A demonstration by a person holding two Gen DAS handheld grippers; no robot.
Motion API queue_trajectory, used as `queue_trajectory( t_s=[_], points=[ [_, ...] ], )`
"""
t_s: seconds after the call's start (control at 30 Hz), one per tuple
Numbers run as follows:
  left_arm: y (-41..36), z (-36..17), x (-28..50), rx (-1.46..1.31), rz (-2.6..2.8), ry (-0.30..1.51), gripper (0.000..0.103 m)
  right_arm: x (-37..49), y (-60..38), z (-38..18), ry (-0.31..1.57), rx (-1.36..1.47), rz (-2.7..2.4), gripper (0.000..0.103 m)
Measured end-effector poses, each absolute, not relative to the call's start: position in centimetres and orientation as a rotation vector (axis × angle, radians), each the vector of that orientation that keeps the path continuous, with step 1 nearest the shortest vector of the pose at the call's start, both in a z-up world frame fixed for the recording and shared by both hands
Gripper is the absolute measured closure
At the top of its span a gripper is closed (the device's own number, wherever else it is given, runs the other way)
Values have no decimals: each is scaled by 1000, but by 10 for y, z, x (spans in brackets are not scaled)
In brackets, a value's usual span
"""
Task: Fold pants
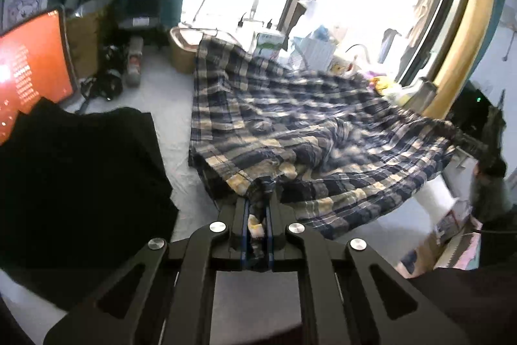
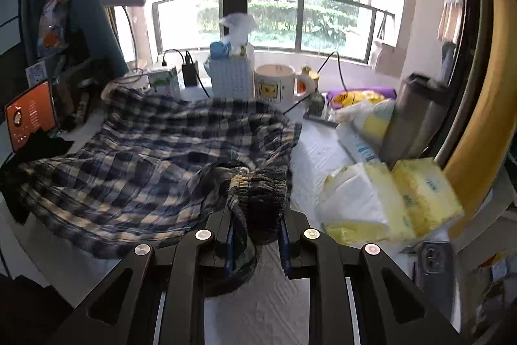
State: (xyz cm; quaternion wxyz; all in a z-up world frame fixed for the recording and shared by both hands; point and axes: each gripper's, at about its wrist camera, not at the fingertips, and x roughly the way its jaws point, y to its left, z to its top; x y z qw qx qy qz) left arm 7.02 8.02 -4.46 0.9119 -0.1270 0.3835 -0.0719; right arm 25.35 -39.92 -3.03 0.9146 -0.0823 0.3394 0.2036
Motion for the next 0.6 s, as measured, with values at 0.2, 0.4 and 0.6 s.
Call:
queue_trajectory(
  t_s=[0.2, 0.4, 0.6],
  points=[
    [73, -63, 48, -246, -190, 942, 96, 234, -413, -36, 739, -168, 384, 81],
    [56, -122, 36, -244, -197, 1104, 96, 222, -425, -84, 839, -179, 342, 81],
    [71, -123, 33, -222, -150, 1111, 89, 213, -434, -119, 908, -195, 327, 81]
  ],
)
